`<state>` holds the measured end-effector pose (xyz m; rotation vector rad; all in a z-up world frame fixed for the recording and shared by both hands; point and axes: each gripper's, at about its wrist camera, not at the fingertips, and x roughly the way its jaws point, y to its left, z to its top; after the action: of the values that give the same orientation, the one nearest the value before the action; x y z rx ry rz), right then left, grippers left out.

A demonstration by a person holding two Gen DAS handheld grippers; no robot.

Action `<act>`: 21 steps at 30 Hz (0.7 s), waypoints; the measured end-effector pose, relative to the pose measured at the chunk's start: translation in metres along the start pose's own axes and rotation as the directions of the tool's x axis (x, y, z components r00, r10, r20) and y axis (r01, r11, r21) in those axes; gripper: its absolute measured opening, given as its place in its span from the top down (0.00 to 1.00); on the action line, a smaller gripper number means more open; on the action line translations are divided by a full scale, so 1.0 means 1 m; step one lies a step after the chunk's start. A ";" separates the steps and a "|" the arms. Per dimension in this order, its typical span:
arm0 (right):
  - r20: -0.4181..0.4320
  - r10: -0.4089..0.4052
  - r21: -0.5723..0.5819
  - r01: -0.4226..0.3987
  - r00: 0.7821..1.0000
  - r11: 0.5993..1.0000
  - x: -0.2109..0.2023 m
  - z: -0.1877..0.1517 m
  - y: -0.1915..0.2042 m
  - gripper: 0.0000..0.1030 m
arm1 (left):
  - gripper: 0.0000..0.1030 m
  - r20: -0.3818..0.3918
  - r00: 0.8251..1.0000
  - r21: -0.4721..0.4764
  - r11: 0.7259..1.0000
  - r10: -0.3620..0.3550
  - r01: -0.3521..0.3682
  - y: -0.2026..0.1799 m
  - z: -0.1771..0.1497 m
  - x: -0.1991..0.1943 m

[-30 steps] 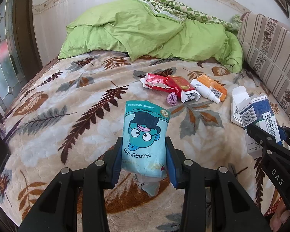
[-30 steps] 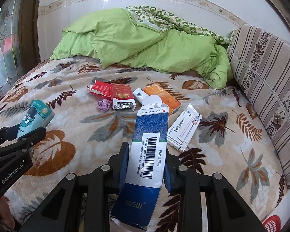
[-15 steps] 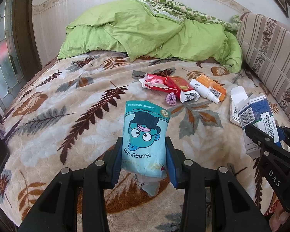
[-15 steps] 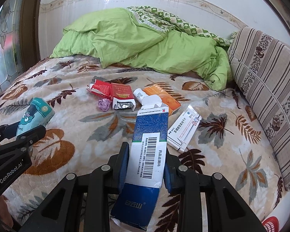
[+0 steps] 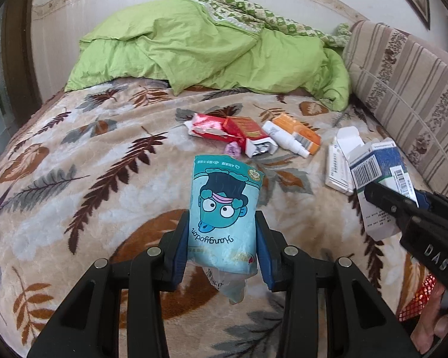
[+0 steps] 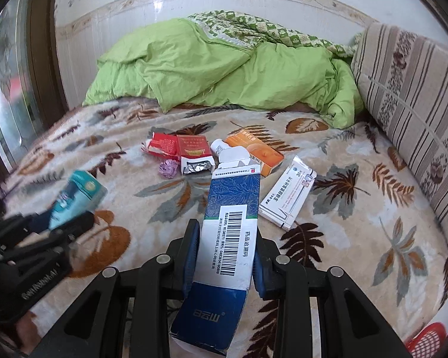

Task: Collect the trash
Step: 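Carry both items over the red basket and open both tools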

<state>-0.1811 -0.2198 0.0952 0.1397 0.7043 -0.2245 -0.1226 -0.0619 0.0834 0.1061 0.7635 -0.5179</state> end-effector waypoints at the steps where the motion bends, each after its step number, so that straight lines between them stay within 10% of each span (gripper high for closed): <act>1: 0.009 0.011 0.033 -0.012 1.000 0.999 -0.009 0.001 -0.009 0.68 | 0.62 0.001 1.000 0.016 1.000 -0.020 0.020 -0.005 -0.001 -0.003; 12: 0.015 0.077 0.292 -0.078 0.997 0.953 -0.120 -0.067 -0.124 0.68 | 0.62 -0.069 0.949 0.274 0.908 -0.309 0.316 -0.126 -0.020 -0.046; 21: -0.004 -0.152 0.476 0.136 0.988 0.869 -0.219 -0.125 -0.234 0.68 | 0.62 -0.237 0.808 0.387 0.710 -0.540 0.588 -0.267 -0.029 -0.087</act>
<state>-0.4800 -0.3864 0.1325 0.5550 0.6144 -0.5431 -0.3226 -0.2502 0.1469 0.3344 0.7658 -1.2936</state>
